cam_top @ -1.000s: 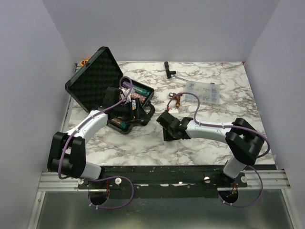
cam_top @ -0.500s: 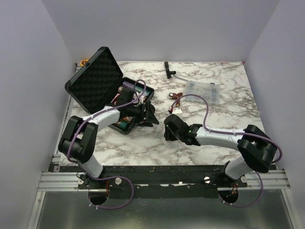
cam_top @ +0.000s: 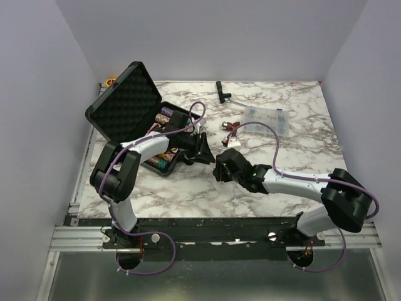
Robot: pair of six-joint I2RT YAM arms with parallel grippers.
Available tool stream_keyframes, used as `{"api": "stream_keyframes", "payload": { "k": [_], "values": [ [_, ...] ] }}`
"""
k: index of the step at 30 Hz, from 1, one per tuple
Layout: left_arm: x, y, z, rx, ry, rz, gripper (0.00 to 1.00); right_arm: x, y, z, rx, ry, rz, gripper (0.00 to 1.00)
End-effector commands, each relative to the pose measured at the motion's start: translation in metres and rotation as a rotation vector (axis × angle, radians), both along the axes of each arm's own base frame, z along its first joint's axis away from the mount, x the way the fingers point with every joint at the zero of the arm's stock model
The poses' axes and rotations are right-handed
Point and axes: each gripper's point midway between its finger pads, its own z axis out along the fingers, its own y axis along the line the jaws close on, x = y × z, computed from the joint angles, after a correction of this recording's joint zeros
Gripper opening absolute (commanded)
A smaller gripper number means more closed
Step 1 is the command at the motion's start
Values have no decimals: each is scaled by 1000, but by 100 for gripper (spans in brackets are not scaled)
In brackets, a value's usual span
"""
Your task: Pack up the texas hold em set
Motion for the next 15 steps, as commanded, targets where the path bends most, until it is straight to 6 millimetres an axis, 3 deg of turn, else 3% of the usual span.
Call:
{"api": "stream_keyframes", "payload": {
  "k": [1,9,15],
  "values": [
    [-7,-4,1,-9,-1,-82,42,5,5,12,34,-35,6,2],
    [-19,-13,-10,-5,24,-136,43,6,8,15,39,-38,19,1],
    [-24,-21,-11,-18,40,-172,34,7,9,18,40,-46,23,0]
  ]
}}
